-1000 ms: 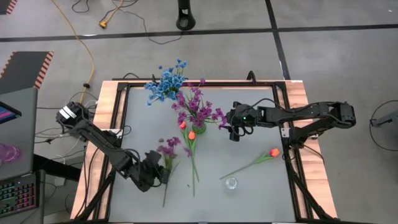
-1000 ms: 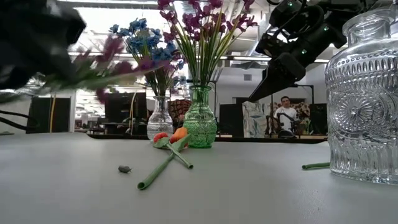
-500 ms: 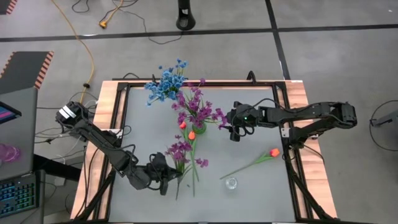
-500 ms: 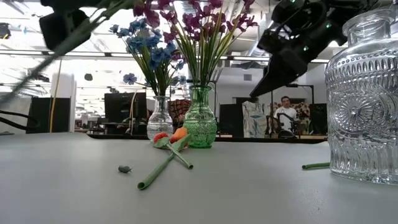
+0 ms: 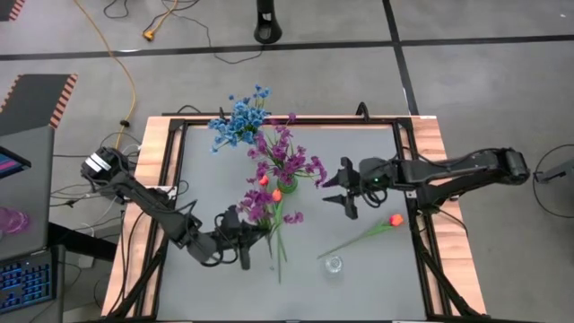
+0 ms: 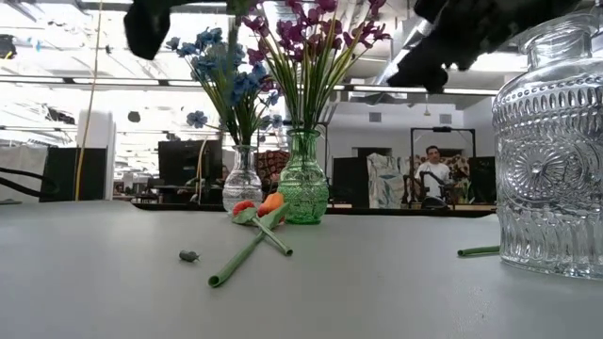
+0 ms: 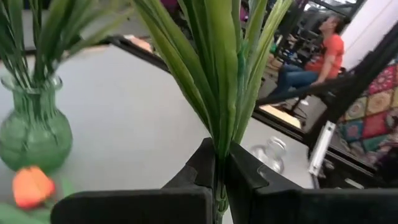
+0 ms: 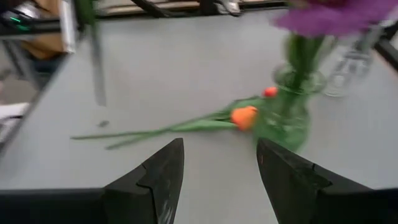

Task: Sort flowers into vase by color
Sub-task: Put the violet flowers into the green vase

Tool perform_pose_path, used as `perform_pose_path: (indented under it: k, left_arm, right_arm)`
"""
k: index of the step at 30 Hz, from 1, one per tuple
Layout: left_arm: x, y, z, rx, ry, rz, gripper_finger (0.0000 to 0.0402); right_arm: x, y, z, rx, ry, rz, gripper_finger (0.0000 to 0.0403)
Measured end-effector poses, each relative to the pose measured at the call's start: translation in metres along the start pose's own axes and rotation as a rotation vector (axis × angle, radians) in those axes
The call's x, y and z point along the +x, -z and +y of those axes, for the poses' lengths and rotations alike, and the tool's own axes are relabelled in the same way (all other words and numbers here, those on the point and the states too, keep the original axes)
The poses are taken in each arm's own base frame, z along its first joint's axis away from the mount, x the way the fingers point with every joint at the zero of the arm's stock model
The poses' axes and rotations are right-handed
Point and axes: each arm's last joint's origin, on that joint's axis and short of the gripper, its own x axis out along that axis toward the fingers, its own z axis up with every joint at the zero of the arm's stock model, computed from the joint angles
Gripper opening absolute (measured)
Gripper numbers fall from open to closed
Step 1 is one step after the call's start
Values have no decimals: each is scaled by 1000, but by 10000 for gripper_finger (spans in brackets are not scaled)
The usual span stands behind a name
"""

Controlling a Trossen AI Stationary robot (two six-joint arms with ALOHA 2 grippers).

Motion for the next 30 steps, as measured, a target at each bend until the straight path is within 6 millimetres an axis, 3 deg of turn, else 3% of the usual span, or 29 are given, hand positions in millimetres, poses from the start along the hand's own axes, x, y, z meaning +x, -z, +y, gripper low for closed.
perform_pose_path:
  k: [12, 22, 30]
  left_arm:
    - [28, -15, 7, 103, 21, -89, 0]
    - [37, -39, -3, 205, 66, -125, 0]
    - [46, -40, 5, 190, 73, -72, 0]
  right_arm:
    - [11, -16, 33, 33, -149, -213, 228]
    - [30, -22, 41, 38, -185, -335, 228]
    - [45, -24, 43, 41, -197, -429, 228]
